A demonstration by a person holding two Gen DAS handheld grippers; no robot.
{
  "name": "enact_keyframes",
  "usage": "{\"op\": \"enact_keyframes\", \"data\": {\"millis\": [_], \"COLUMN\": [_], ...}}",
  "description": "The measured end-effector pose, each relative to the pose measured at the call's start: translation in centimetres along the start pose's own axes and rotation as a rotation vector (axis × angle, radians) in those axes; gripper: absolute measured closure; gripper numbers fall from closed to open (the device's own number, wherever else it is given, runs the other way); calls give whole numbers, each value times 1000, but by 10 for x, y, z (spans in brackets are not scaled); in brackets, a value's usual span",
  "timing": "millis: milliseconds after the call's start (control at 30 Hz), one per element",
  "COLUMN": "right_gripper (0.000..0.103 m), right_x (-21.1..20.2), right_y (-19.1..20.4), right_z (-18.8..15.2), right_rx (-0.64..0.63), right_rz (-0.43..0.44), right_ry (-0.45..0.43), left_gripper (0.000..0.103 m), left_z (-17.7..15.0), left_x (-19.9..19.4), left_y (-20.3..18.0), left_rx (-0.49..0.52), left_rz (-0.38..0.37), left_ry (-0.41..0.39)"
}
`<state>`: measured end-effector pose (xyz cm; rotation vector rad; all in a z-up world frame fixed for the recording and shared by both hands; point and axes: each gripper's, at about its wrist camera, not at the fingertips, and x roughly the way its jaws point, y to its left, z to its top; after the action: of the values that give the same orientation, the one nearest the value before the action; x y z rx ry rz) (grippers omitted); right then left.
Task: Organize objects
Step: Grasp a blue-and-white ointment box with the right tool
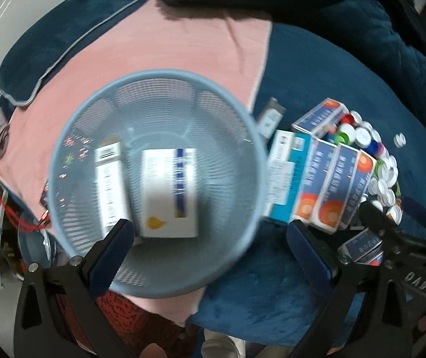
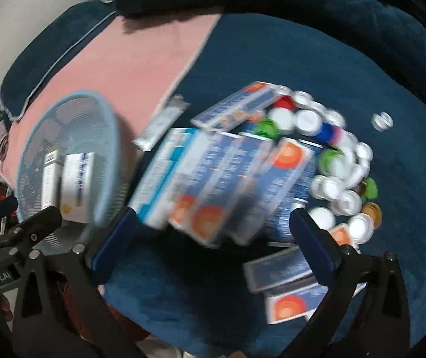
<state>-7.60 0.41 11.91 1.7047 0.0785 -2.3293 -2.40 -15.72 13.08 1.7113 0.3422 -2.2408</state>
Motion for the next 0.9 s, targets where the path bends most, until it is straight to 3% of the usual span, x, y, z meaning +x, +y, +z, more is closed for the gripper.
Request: {"op": "enact_keyframes", "data": {"millis": [333, 600, 700, 800, 900], "right_gripper": [0, 0, 1, 11, 19], "right_x": [-10, -6, 5, 18, 28], "right_y": [-93, -138, -144, -145, -139], "right_z": [-16, -59, -79, -91, -89], "right_rx": [202, 463, 580, 678, 696], "right_rz": [-46, -10, 36, 70, 52], "right_ry": [42, 145, 202, 242, 252], "left_gripper": [1, 1, 1, 1, 1], "left_z": [3, -19, -28, -32, -34], "left_x": [13, 18, 22, 24, 27], "left_y": [-78, -138, -154, -161, -163], "left_rx": [153, 307, 373, 401, 418], "left_rz": [-59, -204, -208, -202, -201], "left_ry": [21, 55, 66, 75, 86]}}
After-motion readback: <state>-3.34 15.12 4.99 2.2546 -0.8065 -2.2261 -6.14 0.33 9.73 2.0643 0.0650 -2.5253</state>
